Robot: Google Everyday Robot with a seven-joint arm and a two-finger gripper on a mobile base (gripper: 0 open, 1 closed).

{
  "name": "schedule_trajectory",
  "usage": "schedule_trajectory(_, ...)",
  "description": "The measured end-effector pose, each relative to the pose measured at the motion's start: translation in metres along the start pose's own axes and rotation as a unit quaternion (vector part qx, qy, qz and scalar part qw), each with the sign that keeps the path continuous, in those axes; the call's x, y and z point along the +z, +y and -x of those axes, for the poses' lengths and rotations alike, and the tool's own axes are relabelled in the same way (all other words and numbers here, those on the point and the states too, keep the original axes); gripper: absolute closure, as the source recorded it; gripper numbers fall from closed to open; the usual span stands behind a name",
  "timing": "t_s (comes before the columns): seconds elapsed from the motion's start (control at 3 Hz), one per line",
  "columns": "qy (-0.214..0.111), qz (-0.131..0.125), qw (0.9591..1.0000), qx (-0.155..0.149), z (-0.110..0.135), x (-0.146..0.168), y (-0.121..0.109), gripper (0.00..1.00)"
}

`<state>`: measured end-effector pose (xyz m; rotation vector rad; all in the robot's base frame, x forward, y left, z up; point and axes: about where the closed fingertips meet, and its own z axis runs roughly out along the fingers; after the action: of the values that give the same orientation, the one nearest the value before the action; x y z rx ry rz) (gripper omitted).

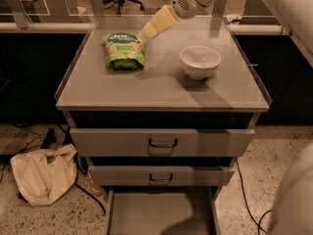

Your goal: Place green rice chip bag into bottom drawer

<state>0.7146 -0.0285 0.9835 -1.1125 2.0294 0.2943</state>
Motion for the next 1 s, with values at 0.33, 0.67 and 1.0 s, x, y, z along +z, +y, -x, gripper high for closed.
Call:
schedule_trajectory(0.33,0.019,0.0,0.9998,0.002,0.0,0.027,-0.01,0.0)
schedule_trajectory(0.67,0.048,0.007,0.9987,-0.013,0.004,0.058,-0.013,0.0)
schedule_trajectory(1.0,0.074,0.026,0.9967,-0.021,0.004,0.092,-0.007,0.0)
